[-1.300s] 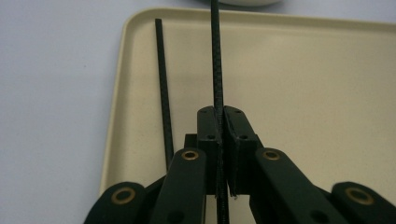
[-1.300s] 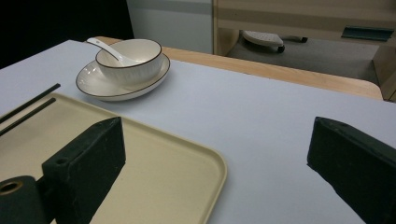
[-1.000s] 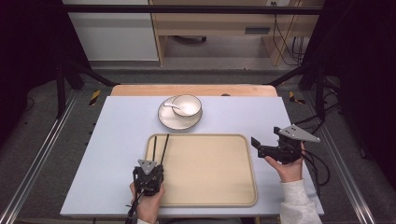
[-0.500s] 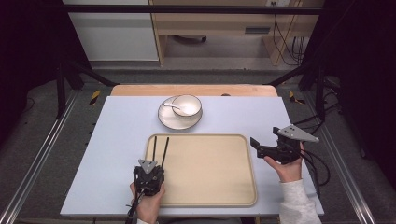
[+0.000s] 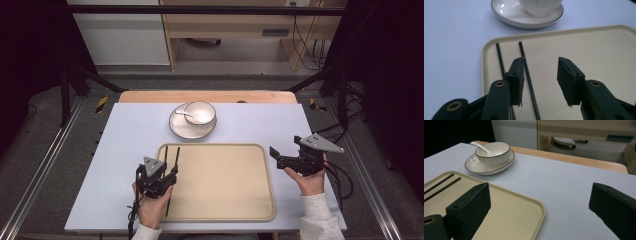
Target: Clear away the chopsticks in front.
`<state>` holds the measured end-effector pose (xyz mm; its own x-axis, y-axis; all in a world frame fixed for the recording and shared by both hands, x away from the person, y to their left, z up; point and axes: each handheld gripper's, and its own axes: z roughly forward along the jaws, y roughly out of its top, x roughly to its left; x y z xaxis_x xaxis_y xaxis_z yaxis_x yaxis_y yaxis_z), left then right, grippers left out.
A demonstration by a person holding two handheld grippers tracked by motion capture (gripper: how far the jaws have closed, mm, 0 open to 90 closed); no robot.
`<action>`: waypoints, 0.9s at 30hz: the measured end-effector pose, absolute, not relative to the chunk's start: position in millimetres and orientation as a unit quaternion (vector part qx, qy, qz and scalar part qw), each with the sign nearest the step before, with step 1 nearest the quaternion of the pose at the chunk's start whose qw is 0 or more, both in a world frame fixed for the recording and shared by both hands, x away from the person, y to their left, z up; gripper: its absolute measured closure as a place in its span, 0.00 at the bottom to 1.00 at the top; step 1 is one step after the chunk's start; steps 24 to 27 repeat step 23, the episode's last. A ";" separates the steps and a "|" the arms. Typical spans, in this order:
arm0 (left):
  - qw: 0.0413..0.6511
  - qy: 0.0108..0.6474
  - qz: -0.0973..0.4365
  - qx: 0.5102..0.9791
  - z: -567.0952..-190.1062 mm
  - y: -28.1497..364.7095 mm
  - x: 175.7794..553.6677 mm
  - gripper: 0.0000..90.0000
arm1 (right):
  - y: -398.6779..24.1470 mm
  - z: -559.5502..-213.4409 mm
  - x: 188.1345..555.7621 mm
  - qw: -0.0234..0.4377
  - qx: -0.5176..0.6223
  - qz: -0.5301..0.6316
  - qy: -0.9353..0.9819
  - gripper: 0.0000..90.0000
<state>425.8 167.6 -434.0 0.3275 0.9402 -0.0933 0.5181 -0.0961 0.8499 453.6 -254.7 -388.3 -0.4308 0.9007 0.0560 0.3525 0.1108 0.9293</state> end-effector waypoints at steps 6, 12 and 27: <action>0.460 0.468 0.240 0.715 -407.9 186.3 437.3 0.46 | -258.0 -386.0 451.8 0.283 0.454 0.492 0.686 0.04; 0.455 0.440 0.255 0.731 -401.7 214.3 439.0 0.30 | -261.8 -383.4 450.2 0.286 0.457 0.496 0.681 0.04; 0.436 0.462 0.251 0.730 -419.7 261.6 442.1 0.17 | -268.0 -386.7 452.0 0.288 0.464 0.490 0.680 0.04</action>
